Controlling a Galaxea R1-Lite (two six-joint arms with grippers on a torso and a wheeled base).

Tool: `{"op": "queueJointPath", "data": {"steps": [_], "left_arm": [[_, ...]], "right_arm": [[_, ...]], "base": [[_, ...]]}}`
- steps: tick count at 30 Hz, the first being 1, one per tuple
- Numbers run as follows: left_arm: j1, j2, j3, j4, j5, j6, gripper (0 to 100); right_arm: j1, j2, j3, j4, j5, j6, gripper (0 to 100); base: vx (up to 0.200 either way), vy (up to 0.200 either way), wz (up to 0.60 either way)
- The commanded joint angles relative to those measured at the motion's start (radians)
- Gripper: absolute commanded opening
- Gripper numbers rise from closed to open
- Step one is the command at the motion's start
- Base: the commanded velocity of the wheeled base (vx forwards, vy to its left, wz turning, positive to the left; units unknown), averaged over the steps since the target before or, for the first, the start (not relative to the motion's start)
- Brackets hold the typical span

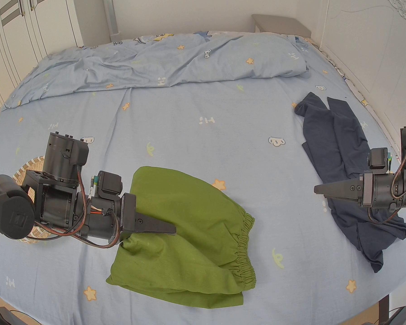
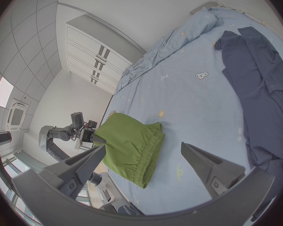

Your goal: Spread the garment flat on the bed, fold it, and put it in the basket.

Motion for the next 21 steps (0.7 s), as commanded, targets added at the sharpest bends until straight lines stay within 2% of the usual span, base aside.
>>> {"op": "queueJointPath", "data": {"steps": [1, 19, 21], "left_arm": [[-0.003, -0.021, -0.002, 0.001, 0.000, -0.001, 0], [-0.015, -0.019, 0.002, 0.001, 0.000, 0.003, 0], [-0.024, -0.021, 0.008, -0.001, 0.002, 0.007, 0]], "right_arm": [[0.001, -0.001, 0.000, 0.000, 0.000, 0.000, 100], [0.009, -0.001, 0.006, -0.002, 0.000, 0.001, 100], [0.009, -0.001, 0.006, -0.002, 0.000, 0.001, 100]], "base": [[0.000, 0.200, 0.00], [0.000, 0.200, 0.00], [0.000, 0.000, 0.00]]}}
